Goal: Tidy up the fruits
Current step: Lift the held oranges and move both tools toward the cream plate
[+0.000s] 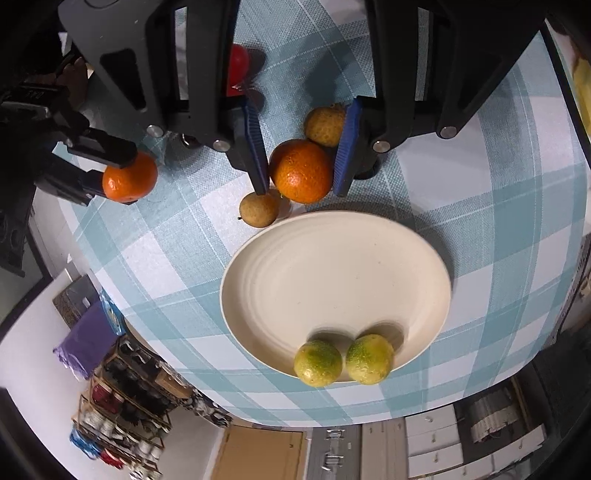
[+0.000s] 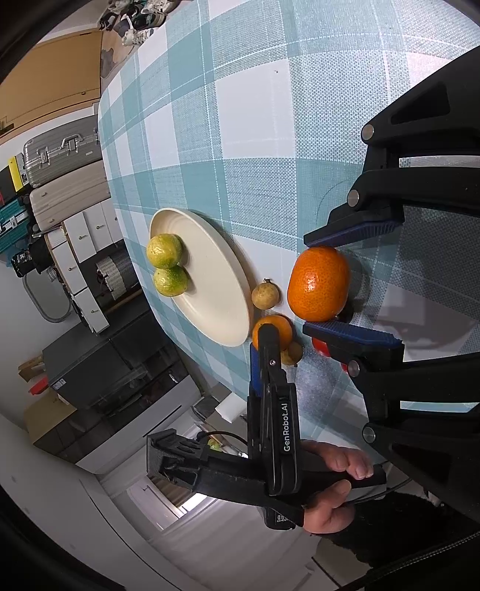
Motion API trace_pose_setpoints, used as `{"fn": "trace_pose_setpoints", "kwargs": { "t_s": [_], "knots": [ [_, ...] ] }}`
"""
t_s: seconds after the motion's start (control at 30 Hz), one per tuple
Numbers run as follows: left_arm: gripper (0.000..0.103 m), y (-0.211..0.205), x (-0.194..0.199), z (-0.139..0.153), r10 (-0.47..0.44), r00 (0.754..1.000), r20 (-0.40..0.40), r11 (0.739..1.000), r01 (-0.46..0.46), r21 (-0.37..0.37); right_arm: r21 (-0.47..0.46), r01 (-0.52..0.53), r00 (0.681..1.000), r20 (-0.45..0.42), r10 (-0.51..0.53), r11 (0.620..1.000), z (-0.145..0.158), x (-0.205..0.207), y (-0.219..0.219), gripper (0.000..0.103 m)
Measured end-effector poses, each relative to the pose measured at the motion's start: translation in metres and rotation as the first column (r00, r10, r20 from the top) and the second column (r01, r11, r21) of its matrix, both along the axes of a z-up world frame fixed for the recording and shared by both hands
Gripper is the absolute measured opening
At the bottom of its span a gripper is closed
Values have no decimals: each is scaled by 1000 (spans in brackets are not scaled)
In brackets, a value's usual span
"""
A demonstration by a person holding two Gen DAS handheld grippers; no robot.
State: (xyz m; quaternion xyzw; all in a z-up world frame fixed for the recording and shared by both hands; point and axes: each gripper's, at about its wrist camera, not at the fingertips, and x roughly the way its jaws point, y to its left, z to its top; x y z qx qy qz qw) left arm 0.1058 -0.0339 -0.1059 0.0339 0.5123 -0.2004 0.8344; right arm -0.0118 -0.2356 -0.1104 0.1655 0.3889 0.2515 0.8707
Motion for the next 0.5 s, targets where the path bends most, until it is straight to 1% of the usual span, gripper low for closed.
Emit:
{"fn": "trace_pose_setpoints", "kwargs": {
  "t_s": [0.1,0.23,0.3,0.4,0.5],
  "knots": [
    [33,10,0,2,38,999,-13,998,-39,-44,-6,-1,1000,1,1,1000,1,1,1,41],
    [33,22,-3,6,66,997,-26,993,-69,-101,-10,-4,1000,10,4,1000,6,2,3,41],
    [33,28,-3,7,76,996,-50,989,-81,-126,-17,-11,1000,19,11,1000,8,4,6,41],
    [33,40,1,12,100,992,-80,977,-113,-182,-39,-24,999,28,25,999,12,9,11,41],
    [33,48,5,21,111,991,-75,968,-125,-220,-51,-32,999,39,34,998,16,17,17,41]
  ]
}}
